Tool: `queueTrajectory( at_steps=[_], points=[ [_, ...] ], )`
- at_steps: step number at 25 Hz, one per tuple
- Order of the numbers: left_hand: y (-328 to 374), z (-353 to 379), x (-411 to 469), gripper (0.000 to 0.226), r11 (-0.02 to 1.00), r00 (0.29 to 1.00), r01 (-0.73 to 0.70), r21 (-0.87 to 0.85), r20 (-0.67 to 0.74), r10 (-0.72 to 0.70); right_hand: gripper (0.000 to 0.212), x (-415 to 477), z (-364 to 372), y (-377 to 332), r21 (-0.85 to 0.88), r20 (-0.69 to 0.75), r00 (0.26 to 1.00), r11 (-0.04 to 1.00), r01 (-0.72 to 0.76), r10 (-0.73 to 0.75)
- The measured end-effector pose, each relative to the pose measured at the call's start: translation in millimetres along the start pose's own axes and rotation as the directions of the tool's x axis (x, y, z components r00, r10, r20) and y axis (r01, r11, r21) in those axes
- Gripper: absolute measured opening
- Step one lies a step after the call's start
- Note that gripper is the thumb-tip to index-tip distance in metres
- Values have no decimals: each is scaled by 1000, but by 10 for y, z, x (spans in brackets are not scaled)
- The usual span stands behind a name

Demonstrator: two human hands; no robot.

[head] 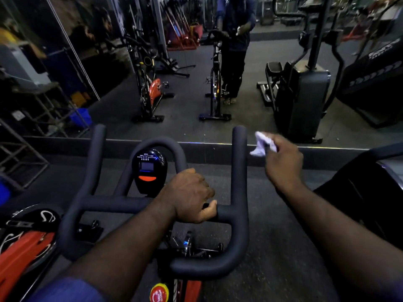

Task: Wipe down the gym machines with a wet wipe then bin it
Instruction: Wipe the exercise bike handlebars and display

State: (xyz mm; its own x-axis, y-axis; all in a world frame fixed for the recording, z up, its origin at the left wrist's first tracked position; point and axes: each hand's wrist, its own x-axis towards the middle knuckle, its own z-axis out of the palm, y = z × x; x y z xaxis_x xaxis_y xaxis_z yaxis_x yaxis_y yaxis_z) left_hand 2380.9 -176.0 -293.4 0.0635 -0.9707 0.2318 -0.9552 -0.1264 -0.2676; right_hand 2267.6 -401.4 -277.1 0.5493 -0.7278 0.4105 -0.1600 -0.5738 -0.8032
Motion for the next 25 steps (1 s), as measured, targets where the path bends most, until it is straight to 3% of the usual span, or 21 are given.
queueTrajectory(
  at_steps=[3, 6, 10, 12, 13, 15, 17, 19, 22, 23, 25],
  points=[
    [14, -8, 0, 39, 1000, 1000, 7, 1, 5, -7, 38, 335, 282, -158, 1, 23, 997, 997, 72, -72],
    [7, 11, -8, 38, 1000, 1000, 6, 0, -26, -6, 26, -121, 297, -20, -13, -16, 999, 999, 38, -38],
    [1, 25, 3, 38, 1000, 999, -1, 5, -33, 1, 37, -1094, -6, 305, -23, 110, 993, 998, 50, -47],
    [-1, 19, 6, 38, 1000, 1000, -1, 4, -29, 1, 38, -1118, -87, 281, -4, 155, 987, 999, 38, -37],
    [0, 15, 6, 38, 1000, 1000, -5, 6, -27, 5, 32, -947, -97, 198, 43, 109, 993, 998, 49, -53],
    [6, 7, 8, 38, 1000, 1000, -8, 18, -23, 8, 25, -412, -68, -17, 78, -5, 987, 984, 162, -162],
    [-3, 4, 10, 38, 1000, 1000, -13, 25, -20, 14, 31, 103, 75, -169, -42, -56, 928, 929, 367, -369],
    [2, 4, 8, 37, 1000, 1000, -16, 17, -24, 17, 38, 288, 238, -202, -140, 76, 882, 870, 472, -466],
    [-17, 13, 34, 37, 1000, 999, -17, 11, -35, 17, 29, -112, 218, -72, -240, 240, 855, 825, 511, -460],
    [-13, 28, 20, 38, 1000, 999, -17, 17, -30, 18, 25, -380, 175, -9, -247, 323, 811, 783, 570, -488],
    [1, 34, 11, 38, 999, 999, -26, 44, -33, 27, 17, -814, 58, 1, -213, 567, 628, 642, 737, -533]
  ],
)
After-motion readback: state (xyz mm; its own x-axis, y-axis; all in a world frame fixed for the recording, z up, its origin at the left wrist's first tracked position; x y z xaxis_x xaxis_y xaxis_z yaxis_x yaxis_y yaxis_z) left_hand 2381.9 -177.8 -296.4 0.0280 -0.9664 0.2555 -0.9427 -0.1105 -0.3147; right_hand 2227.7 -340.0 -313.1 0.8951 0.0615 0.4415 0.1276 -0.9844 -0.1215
